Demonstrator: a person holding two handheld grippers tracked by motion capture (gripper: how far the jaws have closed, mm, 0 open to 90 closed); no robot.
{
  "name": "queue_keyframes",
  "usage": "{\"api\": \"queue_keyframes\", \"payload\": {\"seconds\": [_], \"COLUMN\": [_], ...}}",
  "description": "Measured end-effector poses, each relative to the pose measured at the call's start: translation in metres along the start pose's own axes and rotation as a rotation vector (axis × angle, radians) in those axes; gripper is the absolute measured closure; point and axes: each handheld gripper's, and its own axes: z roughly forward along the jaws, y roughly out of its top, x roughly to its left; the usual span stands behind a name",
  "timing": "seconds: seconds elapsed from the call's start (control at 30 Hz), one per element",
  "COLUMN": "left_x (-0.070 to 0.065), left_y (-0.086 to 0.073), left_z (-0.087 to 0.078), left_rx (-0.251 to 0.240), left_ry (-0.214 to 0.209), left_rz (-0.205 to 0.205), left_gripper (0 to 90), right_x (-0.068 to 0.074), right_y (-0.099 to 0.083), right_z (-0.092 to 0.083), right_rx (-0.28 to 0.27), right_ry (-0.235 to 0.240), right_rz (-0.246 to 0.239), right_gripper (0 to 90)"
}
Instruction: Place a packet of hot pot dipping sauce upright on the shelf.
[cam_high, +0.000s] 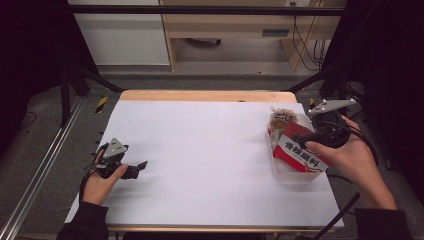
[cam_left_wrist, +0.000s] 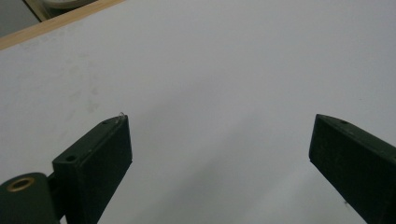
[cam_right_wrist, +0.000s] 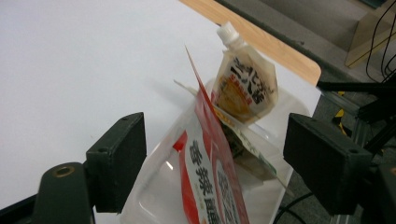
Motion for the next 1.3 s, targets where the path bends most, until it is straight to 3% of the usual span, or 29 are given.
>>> {"api": "queue_keyframes", "payload": {"seconds": [0.6,0.97,1.3], "left_x": [0.001,0.001,0.001], "left_y": [0.000,0.000,0.000], "left_z": [0.000,-0.001,-0.001], "left_rx": [0.002,0.001,-0.006], "left_ry": [0.006,0.006,0.005], "left_rz": [-0.003,0.000,-0.002], "left_gripper": [6.0,5.9,5.8], "right_x": [0.036,0.069,0.098], "right_y": [0.049,0.081,0.092], "right_z": [0.001,0.006,0.030], "right_rx": [-0.116,-0.234,-0.259], "right_ry": [-0.062,-0.039,0.000], "right_rz": [-0.010,0.014,0.007], "right_gripper": [16.9,15.3,14.0]}}
